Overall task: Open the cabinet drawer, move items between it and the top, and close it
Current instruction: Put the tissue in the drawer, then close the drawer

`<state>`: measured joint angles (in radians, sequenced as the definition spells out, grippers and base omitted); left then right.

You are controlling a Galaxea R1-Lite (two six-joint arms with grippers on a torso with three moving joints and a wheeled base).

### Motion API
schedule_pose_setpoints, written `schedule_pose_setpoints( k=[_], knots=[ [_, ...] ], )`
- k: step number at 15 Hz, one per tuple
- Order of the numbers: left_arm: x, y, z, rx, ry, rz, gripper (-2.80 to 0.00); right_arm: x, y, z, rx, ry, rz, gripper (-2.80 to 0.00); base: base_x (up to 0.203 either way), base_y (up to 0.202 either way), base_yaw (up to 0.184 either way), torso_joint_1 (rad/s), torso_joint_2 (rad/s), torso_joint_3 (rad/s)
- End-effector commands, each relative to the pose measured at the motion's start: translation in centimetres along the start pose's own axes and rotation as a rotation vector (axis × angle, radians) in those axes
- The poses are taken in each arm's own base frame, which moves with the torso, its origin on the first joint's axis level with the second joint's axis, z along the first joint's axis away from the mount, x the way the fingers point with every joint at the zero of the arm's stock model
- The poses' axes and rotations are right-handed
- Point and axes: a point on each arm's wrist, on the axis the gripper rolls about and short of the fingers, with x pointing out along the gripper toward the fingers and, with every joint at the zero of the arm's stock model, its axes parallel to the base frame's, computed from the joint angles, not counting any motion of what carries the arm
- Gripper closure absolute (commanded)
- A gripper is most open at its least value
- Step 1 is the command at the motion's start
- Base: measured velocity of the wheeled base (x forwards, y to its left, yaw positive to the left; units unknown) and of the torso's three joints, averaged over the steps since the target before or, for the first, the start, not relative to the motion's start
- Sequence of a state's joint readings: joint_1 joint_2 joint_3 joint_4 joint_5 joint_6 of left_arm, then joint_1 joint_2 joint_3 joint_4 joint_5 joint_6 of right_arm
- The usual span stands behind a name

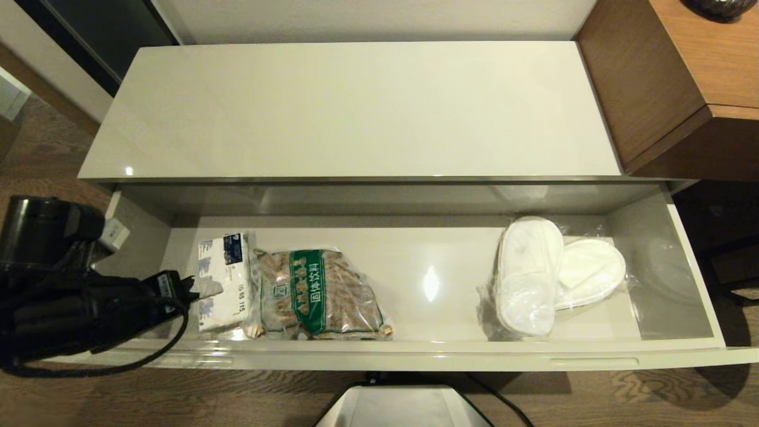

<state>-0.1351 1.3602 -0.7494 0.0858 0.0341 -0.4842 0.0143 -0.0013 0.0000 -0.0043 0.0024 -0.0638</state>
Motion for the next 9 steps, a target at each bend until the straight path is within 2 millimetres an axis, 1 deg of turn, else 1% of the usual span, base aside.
schedule_pose_setpoints(
  k=[1, 2, 3, 5, 8, 9],
  knots=[
    [-2.4, 0.0, -0.5, 0.011, -0.035, -0.037, -2.80, -0.1, 0.0, -0.1, 0.001, -0.013, -0.001, 0.00, 0.000, 0.000, 0.000, 0.000, 0.00, 0.000],
    [-3.6, 0.0, -0.8, 0.017, -0.053, -0.053, 0.00, -0.1, 0.0, -0.1, 0.008, -0.011, 0.001, 0.00, 0.000, 0.000, 0.000, 0.000, 0.00, 0.000],
    [-4.5, 0.1, -1.1, 0.026, -0.055, -0.062, 0.00, -0.1, 0.0, -0.1, 0.009, -0.011, 0.001, 0.00, 0.000, 0.000, 0.000, 0.000, 0.00, 0.000],
    [-7.6, 0.7, -2.4, 0.059, -0.053, -0.083, 0.00, -0.1, 0.0, -0.1, 0.003, -0.012, 0.000, 0.00, 0.000, 0.000, 0.000, 0.000, 0.00, 0.000],
    [-12.4, 2.8, -5.5, 0.140, -0.082, -0.108, 0.00, -0.1, 0.0, -0.1, -0.002, -0.012, 0.001, 0.00, 0.000, 0.000, 0.000, 0.000, 0.00, 0.000],
    [-13.6, 3.5, -6.5, 0.168, -0.081, -0.108, 0.00, -0.1, 0.0, -0.1, 0.000, -0.013, 0.000, 0.00, 0.000, 0.000, 0.000, 0.000, 0.00, 0.000]
  ],
)
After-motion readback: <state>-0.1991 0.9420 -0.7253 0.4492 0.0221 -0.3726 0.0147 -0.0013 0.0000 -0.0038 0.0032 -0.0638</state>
